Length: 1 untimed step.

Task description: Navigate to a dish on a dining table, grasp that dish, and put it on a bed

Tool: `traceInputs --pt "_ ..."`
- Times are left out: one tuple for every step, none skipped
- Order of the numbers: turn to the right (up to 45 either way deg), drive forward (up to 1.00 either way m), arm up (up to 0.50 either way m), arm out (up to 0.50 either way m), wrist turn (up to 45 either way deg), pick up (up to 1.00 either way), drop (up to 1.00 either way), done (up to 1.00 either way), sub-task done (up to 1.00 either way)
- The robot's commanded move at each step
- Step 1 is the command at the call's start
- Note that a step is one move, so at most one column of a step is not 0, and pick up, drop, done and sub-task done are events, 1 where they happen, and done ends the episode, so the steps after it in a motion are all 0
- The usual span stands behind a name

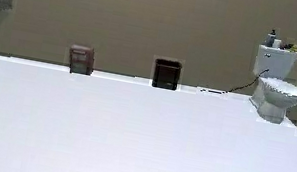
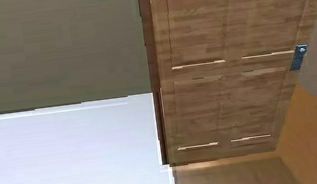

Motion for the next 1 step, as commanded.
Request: traceInputs --pt "-18.0 0.0 0.0 0.0 0.0 0.0 0.0 0.0 0.0"
